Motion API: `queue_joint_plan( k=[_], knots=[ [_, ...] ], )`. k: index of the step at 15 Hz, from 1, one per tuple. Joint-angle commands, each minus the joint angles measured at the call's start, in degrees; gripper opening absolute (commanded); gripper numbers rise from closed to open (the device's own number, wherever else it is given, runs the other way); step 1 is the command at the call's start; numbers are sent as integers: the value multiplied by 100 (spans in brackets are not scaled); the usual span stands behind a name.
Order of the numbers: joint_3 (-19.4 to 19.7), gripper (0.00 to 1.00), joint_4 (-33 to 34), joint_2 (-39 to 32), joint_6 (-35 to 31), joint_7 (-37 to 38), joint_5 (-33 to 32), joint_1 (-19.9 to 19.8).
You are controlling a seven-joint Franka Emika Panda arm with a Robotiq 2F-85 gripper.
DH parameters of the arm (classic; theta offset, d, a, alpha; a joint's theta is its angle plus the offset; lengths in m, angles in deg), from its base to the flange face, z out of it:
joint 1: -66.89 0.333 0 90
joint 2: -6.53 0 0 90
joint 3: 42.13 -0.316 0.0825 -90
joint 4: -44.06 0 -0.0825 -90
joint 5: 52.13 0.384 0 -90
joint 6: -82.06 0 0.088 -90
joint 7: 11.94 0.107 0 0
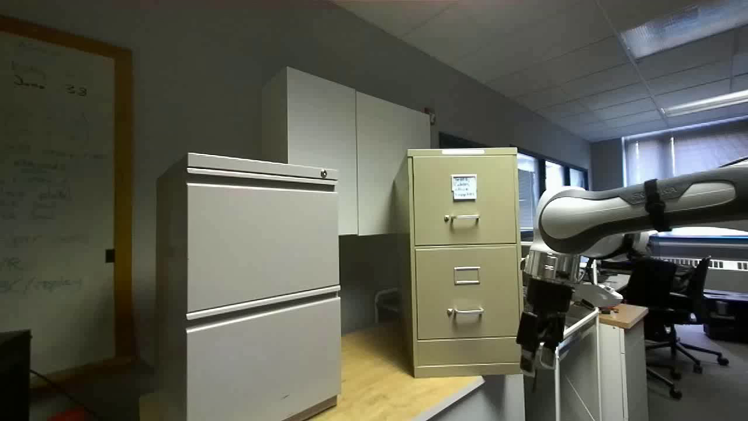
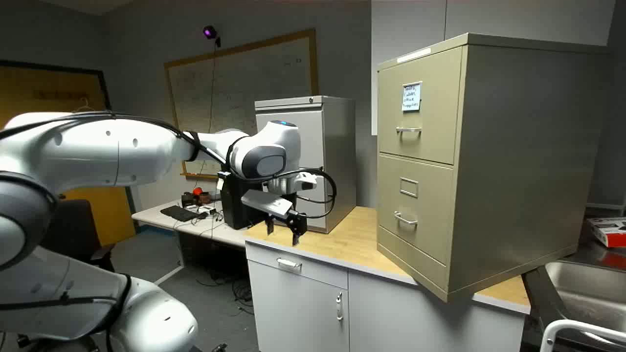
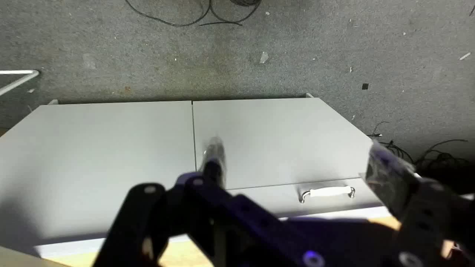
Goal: Pull open the bottom drawer of the beige filing cabinet
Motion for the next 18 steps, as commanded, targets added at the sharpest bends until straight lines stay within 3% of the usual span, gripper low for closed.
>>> queue_joint_plan(
  k=[1, 10, 18],
  knots=[
    [-79, 100, 22, -23, 10, -58, 61, -106],
    [-78, 100, 28, -43, -32, -11, 41, -142],
    [579, 100, 262, -783, -1592, -186, 592, -364]
  ],
)
